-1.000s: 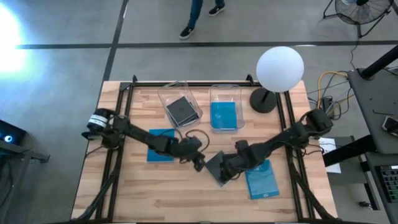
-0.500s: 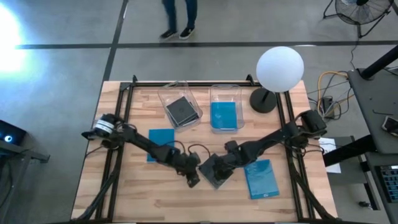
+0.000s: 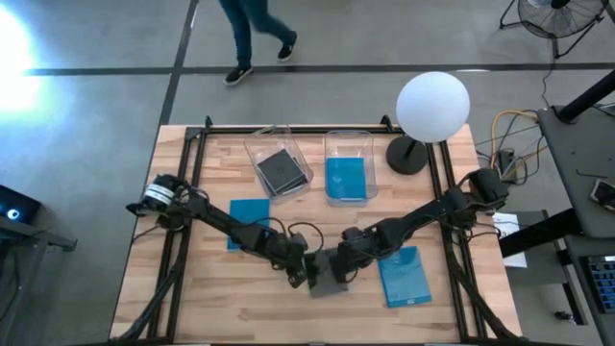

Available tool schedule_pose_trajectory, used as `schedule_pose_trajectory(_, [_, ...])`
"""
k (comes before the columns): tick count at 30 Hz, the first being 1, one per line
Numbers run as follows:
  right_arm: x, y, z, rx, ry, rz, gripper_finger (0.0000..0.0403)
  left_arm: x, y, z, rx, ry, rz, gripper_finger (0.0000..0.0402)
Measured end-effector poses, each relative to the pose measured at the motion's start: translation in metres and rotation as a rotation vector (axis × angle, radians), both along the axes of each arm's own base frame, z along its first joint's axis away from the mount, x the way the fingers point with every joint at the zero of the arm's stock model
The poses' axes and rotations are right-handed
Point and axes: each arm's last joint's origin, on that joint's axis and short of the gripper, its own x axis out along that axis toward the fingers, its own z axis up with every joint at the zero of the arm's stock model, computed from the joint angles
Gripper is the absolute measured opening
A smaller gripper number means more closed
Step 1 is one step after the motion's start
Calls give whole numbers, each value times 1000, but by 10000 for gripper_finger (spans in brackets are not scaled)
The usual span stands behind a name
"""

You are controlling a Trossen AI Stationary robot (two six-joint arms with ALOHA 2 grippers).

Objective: Pick & place jewel cases by type
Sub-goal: Put the black CD case on the table into the left transparent bin

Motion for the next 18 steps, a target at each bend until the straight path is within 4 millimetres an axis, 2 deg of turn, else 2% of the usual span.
schedule_pose_trajectory(6, [5,2,20,14,-128,62,58,-3,-1,-1,12,20,-2,0])
schedule_pose_trajectory(10, [24,10,46,25,-331,137,59,-3,-2,-1,9,17,-1,0])
schedule_pose_trajectory(13, [38,8,59,-37,-473,141,59,-2,-2,0,5,4,1,0])
schedule_pose_trajectory(18, [49,8,65,-122,-457,127,59,-1,-3,0,-1,-1,2,0])
